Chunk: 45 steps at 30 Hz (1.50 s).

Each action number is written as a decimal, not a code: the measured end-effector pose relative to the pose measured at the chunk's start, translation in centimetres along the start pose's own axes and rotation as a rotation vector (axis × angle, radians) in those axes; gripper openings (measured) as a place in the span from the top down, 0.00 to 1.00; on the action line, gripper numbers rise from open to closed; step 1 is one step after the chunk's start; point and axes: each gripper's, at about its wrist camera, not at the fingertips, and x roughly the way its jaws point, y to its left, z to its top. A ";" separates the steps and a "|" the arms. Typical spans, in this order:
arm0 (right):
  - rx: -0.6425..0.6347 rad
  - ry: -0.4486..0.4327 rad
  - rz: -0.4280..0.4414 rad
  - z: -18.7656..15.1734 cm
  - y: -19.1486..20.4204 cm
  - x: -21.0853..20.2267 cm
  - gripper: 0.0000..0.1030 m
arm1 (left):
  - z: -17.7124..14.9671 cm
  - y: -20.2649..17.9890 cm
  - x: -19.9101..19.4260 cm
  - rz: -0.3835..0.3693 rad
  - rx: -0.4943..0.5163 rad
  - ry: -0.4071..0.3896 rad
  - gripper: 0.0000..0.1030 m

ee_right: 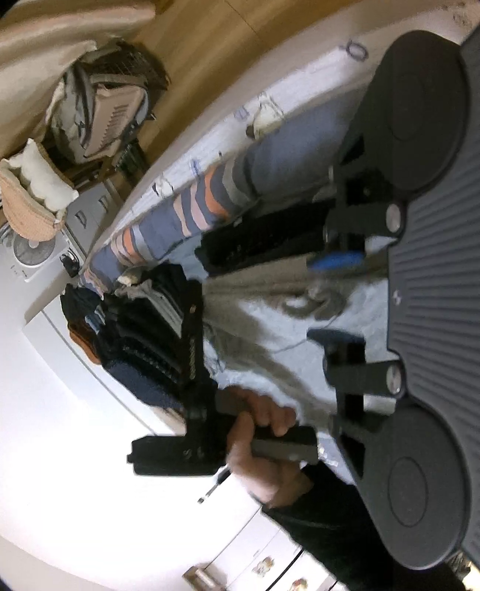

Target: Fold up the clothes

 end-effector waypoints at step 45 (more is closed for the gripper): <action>0.055 -0.043 -0.107 0.9 -0.2 3.1 0.58 | -4.1 2.4 -5.1 -0.018 0.151 -0.036 0.67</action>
